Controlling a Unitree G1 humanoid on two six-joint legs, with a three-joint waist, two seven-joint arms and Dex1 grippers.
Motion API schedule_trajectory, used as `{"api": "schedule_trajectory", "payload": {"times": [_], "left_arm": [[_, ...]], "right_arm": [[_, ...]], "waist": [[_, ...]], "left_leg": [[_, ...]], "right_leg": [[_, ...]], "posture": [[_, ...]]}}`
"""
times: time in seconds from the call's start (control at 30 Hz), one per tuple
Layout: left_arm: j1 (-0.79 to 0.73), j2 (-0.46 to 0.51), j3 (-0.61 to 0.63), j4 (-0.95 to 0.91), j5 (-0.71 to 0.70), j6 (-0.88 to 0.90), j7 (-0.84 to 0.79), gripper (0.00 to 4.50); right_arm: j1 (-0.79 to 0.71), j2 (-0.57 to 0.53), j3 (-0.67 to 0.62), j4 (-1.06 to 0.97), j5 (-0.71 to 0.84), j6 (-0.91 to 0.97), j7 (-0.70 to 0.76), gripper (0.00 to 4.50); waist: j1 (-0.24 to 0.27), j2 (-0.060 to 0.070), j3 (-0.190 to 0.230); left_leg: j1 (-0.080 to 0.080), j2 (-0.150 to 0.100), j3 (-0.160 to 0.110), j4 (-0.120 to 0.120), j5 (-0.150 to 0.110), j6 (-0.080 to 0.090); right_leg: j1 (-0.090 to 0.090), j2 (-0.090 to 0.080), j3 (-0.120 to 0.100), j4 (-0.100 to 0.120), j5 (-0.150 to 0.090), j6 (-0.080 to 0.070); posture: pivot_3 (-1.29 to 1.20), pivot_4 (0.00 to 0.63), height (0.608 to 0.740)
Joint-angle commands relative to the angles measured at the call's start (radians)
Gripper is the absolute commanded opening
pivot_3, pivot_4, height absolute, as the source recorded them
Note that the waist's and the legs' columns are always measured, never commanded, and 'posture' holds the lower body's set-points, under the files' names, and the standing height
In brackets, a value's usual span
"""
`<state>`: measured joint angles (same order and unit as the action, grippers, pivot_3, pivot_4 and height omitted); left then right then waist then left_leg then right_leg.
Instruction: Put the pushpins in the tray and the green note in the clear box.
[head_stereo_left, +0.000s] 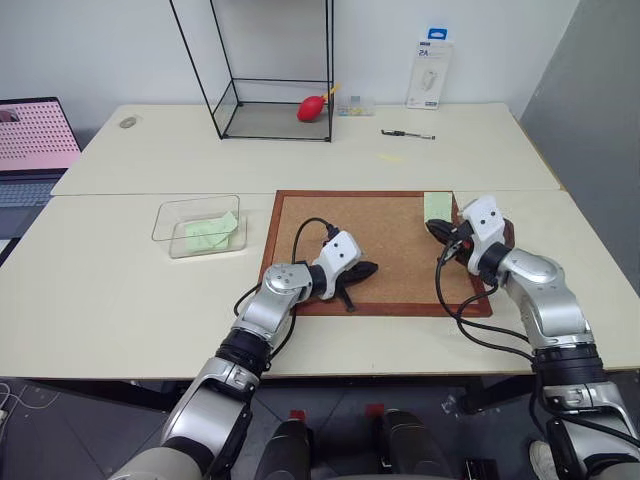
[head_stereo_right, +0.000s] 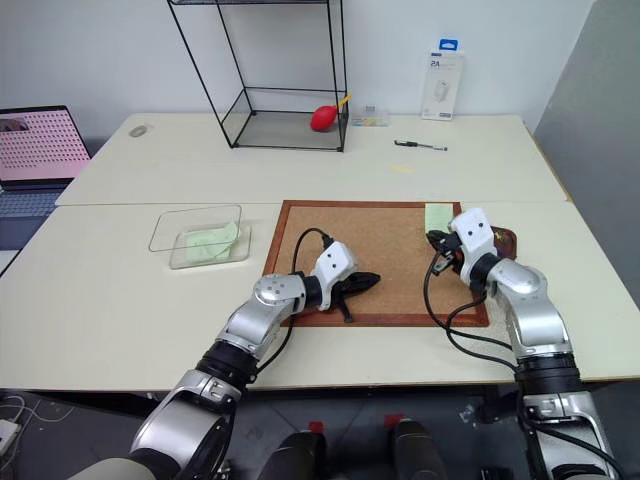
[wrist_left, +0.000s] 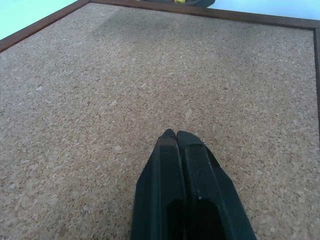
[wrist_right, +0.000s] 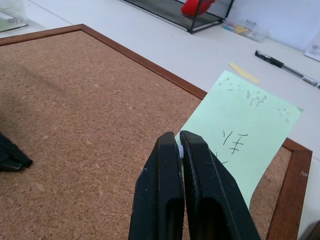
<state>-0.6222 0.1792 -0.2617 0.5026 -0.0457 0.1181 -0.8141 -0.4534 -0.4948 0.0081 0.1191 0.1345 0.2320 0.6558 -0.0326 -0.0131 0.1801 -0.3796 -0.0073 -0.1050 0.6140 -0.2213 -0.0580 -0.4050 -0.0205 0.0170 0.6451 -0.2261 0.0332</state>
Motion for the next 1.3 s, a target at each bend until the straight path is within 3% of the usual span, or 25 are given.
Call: {"api": "schedule_trajectory", "payload": {"times": [0.03,0.17,0.2,0.47,0.8,1.27,1.3], "left_arm": [[-0.027,-0.016,0.081,-0.011,-0.078,0.130,0.019,0.00],[-0.054,-0.018,0.146,-0.122,-0.188,0.281,-0.013,0.60],[-0.056,-0.019,0.158,-0.151,-0.208,0.317,-0.015,0.96],[-0.069,-0.049,0.250,-0.271,-0.358,0.529,0.030,2.58],[-0.168,-0.180,0.359,-0.125,-0.446,0.610,0.178,4.46],[-0.258,-0.222,0.388,0.084,-0.441,0.544,0.188,4.46],[-0.259,-0.223,0.392,0.088,-0.443,0.546,0.187,4.28]], "right_arm": [[0.001,-0.027,0.031,-0.057,-0.039,-0.069,0.027,0.04],[0.005,-0.034,0.058,-0.059,-0.064,-0.095,0.039,0.00],[0.005,-0.034,0.063,-0.057,-0.069,-0.103,0.039,0.00],[-0.004,-0.030,0.098,-0.054,-0.110,-0.152,0.046,0.00],[0.013,-0.052,0.141,-0.150,-0.149,-0.187,0.080,0.00],[0.009,-0.063,0.154,-0.209,-0.162,-0.170,0.099,0.00],[0.008,-0.063,0.155,-0.212,-0.162,-0.168,0.100,0.00]], "waist": [[0.000,0.000,0.000],[-0.007,-0.002,0.002],[-0.008,-0.002,0.002],[-0.007,-0.003,0.003],[-0.005,-0.005,0.004],[-0.004,-0.006,0.005],[-0.004,-0.006,0.005]], "left_leg": [[0.000,0.000,0.000,0.000,0.000,0.000],[-0.001,0.000,0.000,0.000,0.000,0.000],[-0.002,0.000,0.000,0.000,0.000,0.000],[-0.003,0.000,0.000,-0.001,0.000,0.000],[-0.003,0.000,0.000,0.000,0.000,0.000],[-0.003,0.000,0.000,0.000,0.000,-0.001],[-0.003,0.000,0.000,0.000,0.000,-0.001]], "right_leg": [[0.000,0.000,0.000,0.000,0.000,0.000],[-0.001,0.000,0.000,0.000,0.000,0.000],[-0.002,0.000,-0.001,0.000,0.000,0.000],[-0.003,0.000,0.000,-0.001,0.000,0.000],[-0.003,0.000,0.000,-0.001,0.000,0.000],[-0.003,0.000,0.000,-0.001,0.000,0.000],[-0.003,0.000,0.000,-0.001,0.000,0.000]], "posture": [[0.00,0.150,0.740],[0.00,0.150,0.740],[0.00,0.150,0.740],[0.00,0.150,0.740],[0.00,0.150,0.740],[0.00,0.150,0.740],[0.00,0.150,0.740]]}}
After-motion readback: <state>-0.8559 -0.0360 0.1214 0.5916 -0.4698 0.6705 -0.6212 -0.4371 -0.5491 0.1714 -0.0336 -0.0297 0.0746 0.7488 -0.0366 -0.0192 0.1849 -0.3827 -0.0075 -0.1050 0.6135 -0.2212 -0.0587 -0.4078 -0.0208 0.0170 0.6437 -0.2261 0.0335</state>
